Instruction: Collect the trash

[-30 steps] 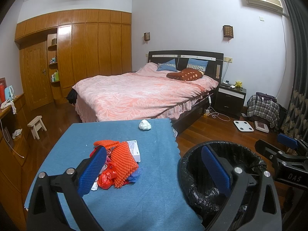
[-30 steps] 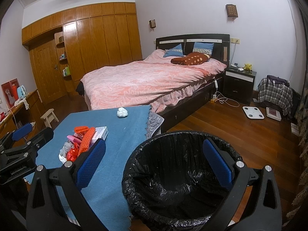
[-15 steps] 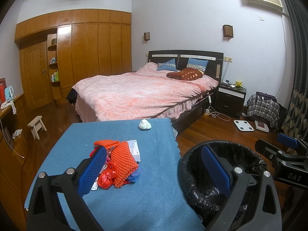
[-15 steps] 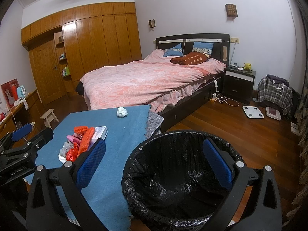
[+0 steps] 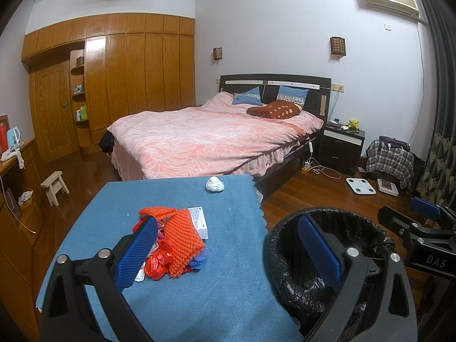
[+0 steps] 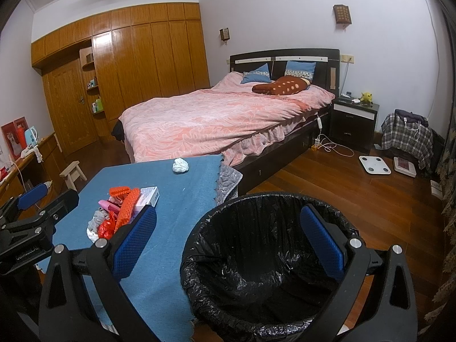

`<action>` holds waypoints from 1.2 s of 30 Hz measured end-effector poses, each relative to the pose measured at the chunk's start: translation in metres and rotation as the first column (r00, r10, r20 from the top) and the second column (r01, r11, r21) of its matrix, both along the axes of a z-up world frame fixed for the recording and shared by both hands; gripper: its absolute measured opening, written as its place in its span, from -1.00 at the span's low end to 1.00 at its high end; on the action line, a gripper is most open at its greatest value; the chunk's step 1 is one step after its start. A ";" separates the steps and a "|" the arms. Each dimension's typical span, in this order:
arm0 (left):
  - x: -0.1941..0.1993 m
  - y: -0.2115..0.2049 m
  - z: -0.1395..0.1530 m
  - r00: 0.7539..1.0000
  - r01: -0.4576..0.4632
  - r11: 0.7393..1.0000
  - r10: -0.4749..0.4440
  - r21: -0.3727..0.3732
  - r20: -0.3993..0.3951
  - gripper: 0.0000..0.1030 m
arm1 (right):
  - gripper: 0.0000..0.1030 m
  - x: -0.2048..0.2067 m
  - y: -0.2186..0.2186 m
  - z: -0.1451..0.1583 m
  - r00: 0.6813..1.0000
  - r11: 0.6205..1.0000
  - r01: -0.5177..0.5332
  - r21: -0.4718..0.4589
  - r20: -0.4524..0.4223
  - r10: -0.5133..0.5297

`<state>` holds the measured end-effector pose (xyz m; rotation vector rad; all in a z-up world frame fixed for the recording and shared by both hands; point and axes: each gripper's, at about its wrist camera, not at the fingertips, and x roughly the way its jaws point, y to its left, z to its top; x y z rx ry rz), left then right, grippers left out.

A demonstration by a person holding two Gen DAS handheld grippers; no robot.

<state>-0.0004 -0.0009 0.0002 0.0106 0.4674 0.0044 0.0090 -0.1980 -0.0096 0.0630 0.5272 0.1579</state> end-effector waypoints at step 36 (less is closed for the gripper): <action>0.014 0.085 -0.025 0.983 -0.182 0.982 0.183 0.049 -0.013 0.88 | 0.91 0.035 0.050 -0.020 0.997 0.997 -0.077 0.001 -0.025 0.077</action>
